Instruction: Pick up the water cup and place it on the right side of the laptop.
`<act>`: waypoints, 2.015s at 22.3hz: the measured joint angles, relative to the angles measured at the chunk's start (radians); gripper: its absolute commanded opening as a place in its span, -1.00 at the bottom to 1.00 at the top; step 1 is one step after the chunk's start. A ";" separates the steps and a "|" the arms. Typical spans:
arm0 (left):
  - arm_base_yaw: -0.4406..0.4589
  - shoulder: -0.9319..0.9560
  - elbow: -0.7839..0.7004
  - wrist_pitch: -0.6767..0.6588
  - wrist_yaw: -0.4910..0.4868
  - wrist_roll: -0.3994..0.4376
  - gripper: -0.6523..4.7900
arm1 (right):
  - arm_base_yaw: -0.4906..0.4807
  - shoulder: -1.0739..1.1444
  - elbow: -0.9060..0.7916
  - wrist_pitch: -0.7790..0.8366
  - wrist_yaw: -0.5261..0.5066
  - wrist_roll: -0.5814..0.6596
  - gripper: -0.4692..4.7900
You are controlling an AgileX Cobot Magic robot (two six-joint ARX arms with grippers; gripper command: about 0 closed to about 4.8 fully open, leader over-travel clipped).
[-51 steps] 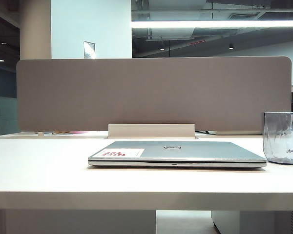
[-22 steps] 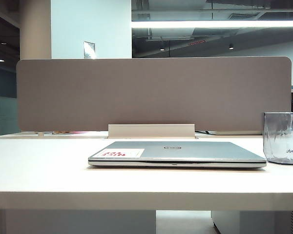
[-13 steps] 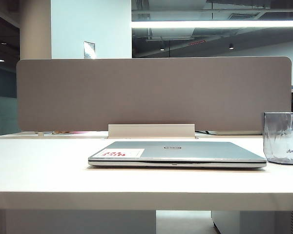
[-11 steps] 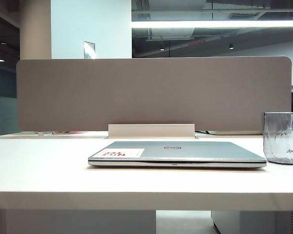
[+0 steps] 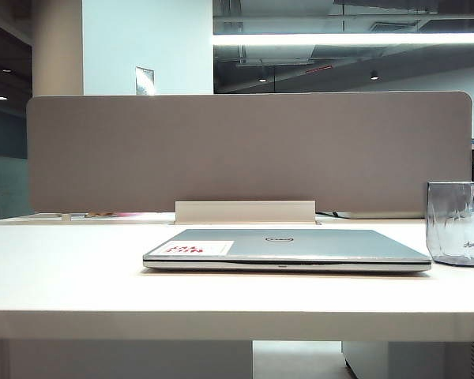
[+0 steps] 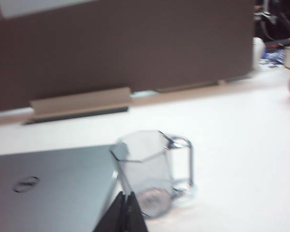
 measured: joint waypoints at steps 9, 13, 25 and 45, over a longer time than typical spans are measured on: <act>0.000 0.000 0.000 0.000 0.000 0.000 -0.78 | 0.000 0.000 0.000 -0.050 0.013 -0.023 -0.86; 0.000 0.000 0.000 0.000 0.000 0.000 -0.78 | 0.000 0.000 0.000 -0.050 0.010 -0.037 -0.86; 0.000 0.000 0.000 0.000 0.000 0.000 -0.78 | 0.005 0.000 0.000 -0.086 -0.082 -0.018 -0.86; 0.000 0.000 0.000 0.000 0.000 0.000 -0.78 | 0.093 0.000 0.000 -0.083 0.014 0.007 -0.86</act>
